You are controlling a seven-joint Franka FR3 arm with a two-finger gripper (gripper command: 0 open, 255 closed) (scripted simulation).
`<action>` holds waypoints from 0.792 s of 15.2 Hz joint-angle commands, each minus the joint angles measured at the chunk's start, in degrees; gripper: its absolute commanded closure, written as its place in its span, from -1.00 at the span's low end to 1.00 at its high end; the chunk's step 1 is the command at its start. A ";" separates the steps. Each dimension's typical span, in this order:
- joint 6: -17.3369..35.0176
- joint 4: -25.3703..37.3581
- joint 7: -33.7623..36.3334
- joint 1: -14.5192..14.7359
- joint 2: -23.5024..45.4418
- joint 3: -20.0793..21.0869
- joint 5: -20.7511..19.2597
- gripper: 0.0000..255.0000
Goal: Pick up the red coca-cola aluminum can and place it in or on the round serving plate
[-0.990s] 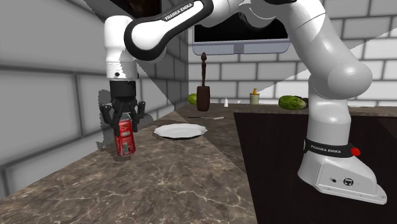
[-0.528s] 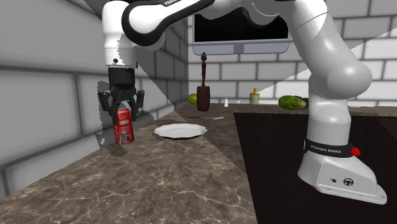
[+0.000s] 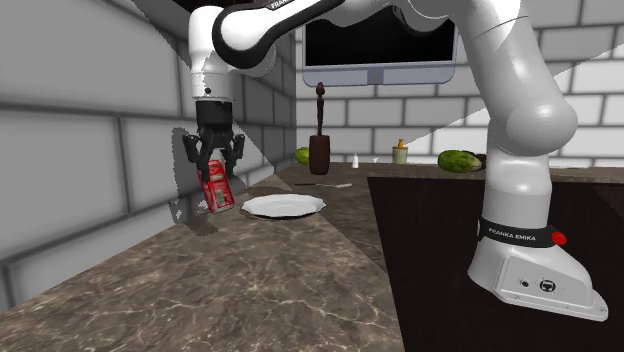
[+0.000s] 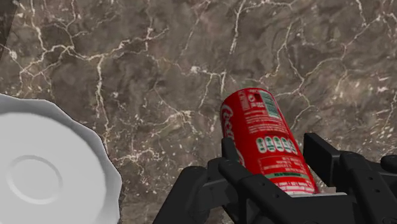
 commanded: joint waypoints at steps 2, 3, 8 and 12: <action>0.51 -2.34 -4.20 -3.09 -2.20 -0.79 1.24 1.00; 0.68 -3.01 -5.59 -4.06 -2.82 -1.12 1.61 1.00; 1.13 -5.30 -12.49 -8.67 -5.13 -2.95 3.17 1.00; 1.05 -5.89 -17.94 -12.10 -6.06 -4.63 4.06 1.00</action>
